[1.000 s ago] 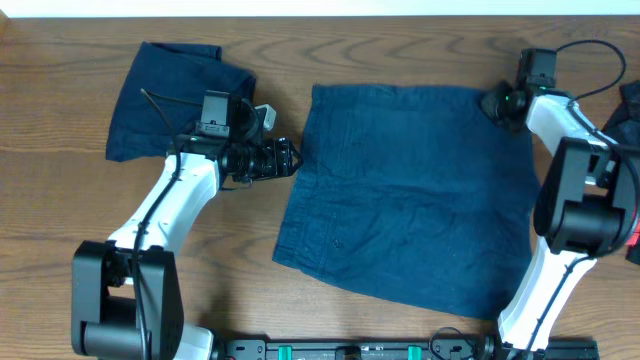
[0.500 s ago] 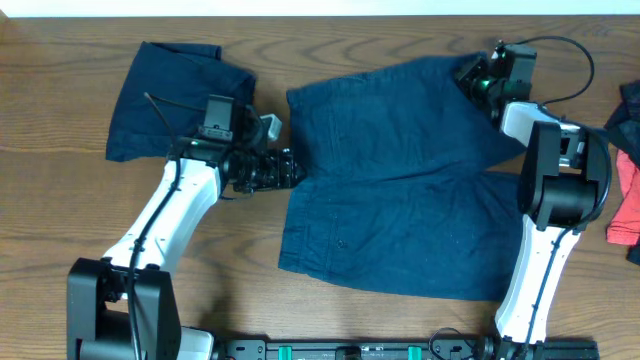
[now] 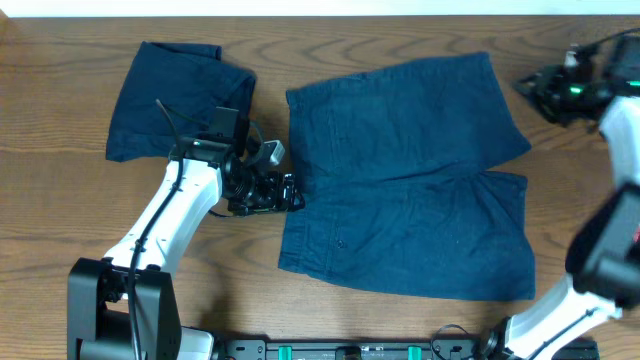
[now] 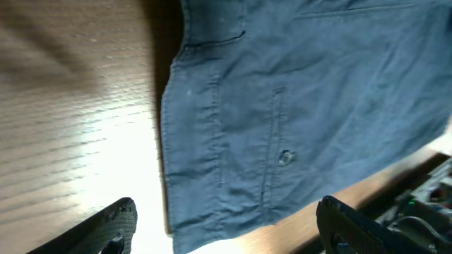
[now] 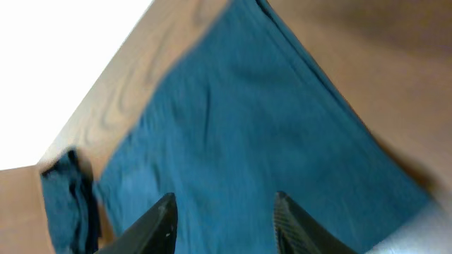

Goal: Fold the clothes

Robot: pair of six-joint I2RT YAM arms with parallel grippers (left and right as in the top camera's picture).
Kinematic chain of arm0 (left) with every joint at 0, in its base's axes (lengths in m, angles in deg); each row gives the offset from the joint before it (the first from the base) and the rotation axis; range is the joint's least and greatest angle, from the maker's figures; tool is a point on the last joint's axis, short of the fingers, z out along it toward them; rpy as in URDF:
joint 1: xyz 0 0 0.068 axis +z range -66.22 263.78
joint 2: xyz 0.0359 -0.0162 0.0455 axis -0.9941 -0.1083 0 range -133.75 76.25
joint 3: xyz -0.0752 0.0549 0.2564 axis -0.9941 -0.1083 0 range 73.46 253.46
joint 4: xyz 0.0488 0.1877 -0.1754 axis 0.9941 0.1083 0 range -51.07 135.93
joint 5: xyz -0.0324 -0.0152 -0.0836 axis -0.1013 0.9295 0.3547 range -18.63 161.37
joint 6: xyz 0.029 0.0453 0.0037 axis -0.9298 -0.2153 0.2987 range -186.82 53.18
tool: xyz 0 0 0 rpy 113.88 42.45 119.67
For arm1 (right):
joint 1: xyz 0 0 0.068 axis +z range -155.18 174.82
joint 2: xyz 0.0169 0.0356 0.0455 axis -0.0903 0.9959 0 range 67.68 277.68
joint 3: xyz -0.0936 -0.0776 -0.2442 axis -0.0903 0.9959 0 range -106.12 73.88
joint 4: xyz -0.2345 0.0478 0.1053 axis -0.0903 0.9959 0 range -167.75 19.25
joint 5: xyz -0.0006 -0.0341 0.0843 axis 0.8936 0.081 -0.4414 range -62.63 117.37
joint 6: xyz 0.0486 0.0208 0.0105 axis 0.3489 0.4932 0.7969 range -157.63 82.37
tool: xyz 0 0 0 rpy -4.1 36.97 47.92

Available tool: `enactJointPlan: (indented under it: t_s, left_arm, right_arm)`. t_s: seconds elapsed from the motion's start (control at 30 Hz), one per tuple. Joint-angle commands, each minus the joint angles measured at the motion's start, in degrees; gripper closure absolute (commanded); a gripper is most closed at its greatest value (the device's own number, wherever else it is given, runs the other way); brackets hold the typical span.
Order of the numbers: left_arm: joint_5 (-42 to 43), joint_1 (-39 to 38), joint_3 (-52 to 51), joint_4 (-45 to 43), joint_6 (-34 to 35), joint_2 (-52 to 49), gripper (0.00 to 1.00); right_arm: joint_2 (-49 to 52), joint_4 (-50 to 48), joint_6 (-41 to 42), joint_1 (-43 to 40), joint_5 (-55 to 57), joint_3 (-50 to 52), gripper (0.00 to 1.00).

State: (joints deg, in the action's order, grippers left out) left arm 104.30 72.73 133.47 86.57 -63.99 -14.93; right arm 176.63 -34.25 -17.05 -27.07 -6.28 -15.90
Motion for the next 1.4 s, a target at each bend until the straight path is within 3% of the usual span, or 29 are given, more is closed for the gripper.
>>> enactJointPlan:
  t_s: [0.0,0.2,0.37,0.47,0.57,0.87,1.0,1.17,1.23,1.3,1.37]
  left_arm:
    - [-5.7,-0.3,-2.2,-0.1,-3.3,0.5,0.17]
    - [-6.8,-2.8,-6.6,-5.2,-5.4,0.4,0.17]
    - [-7.3,-4.8,-9.8,-10.3,-5.6,-0.5,0.21]
    - [-7.3,-5.2,-9.9,-11.1,-5.6,-1.4,0.38]
    - [-7.3,-5.2,-9.9,-11.4,-7.3,-2.3,0.62]
    - [-7.3,-5.2,-9.9,-12.2,-8.8,-3.3,0.78]
    - [-7.3,-5.2,-9.9,-12.0,-8.8,-3.3,0.80]
    - [-7.3,-5.2,-9.9,-11.9,-8.8,-3.3,0.80]
    - [-7.3,-5.2,-9.9,-11.7,-8.8,-3.3,0.81]
    - [-7.3,-5.2,-9.9,-11.3,-8.8,-3.3,0.94]
    - [-8.0,-5.2,-9.9,-10.7,-8.8,-3.3,0.94]
  right_arm:
    - [-4.8,10.7,-5.2,-0.7,10.1,0.1,0.57]
    - [-7.0,28.2,-3.7,-0.8,27.0,1.4,0.59]
    - [-7.0,27.6,-3.7,-0.7,29.2,8.7,0.57]
    - [-7.0,24.3,-3.3,-1.4,30.4,15.4,0.56]
    - [-7.0,18.8,-1.5,-2.8,30.1,22.6,0.54]
    - [-7.0,-7.2,-7.8,-4.9,15.1,37.0,0.54]
    - [-7.0,-15.4,-7.8,-4.8,9.5,40.9,0.65]
    - [-7.1,-15.8,-7.8,-5.1,10.1,41.4,0.99]
    - [-7.1,-15.5,-7.8,-5.8,10.3,40.9,0.99]
    - [-7.1,-15.6,-7.8,-7.1,10.4,39.8,0.99]
    - [-7.1,-15.5,-7.1,-8.7,11.4,38.3,0.99]
